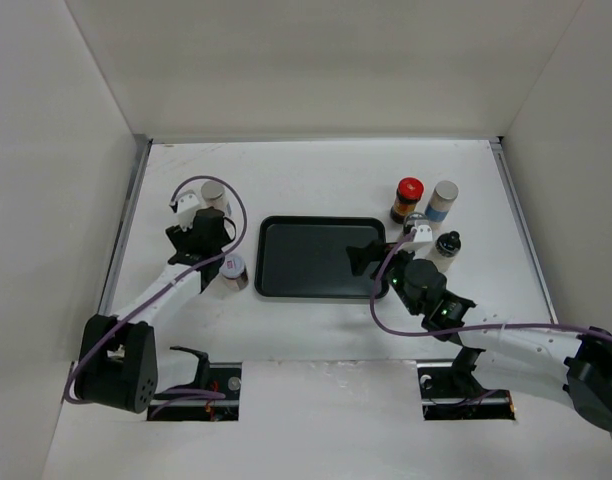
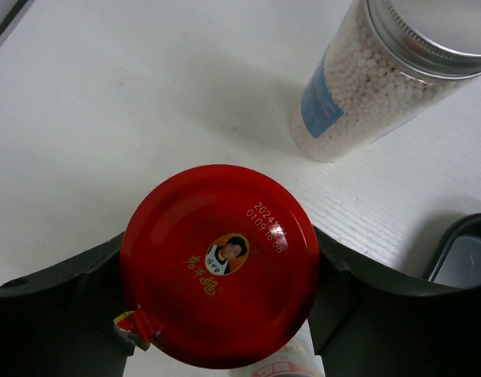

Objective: Organize the condiment bottles

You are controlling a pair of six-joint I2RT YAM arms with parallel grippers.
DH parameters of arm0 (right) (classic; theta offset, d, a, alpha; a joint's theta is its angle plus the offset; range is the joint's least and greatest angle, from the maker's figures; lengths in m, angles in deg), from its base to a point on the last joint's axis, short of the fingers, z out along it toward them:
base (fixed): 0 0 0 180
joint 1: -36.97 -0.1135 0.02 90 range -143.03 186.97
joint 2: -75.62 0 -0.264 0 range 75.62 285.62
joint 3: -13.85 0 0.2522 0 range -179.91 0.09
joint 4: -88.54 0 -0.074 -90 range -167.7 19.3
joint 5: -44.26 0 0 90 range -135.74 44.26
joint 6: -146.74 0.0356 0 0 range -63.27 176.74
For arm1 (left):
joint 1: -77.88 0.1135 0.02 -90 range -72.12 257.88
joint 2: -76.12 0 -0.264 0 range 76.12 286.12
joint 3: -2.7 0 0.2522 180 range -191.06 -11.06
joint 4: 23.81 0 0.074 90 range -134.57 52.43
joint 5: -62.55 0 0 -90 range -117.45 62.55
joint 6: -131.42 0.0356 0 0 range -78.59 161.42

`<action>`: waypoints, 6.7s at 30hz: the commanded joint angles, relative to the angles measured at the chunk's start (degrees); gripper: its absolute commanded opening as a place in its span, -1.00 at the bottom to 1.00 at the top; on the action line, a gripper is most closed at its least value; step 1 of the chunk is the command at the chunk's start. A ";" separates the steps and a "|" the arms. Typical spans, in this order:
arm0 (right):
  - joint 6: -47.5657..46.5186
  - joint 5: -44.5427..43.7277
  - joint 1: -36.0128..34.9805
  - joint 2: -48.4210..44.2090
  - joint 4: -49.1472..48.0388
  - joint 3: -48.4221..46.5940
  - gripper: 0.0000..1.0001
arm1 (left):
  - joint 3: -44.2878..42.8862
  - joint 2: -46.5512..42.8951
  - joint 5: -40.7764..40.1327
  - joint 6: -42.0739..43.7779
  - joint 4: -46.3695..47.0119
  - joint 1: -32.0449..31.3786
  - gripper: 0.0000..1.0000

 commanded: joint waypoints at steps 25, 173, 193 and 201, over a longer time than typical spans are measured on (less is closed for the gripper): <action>3.50 -10.21 6.84 -7.68 0.73 3.17 -0.25 | -23.88 10.58 -4.07 9.55 18.91 -34.49 -0.24; 0.61 0.06 3.59 -0.13 -4.27 0.53 0.62 | -2.00 -10.76 -6.18 -13.39 -25.91 -21.84 0.80; 0.43 0.15 3.42 0.40 -4.88 0.44 0.64 | -8.22 -17.87 -8.28 -6.90 -22.04 -21.92 -0.30; -0.09 0.86 3.77 0.14 -3.83 0.09 -0.06 | -13.08 -9.72 -5.92 -3.98 -11.07 -33.60 -0.30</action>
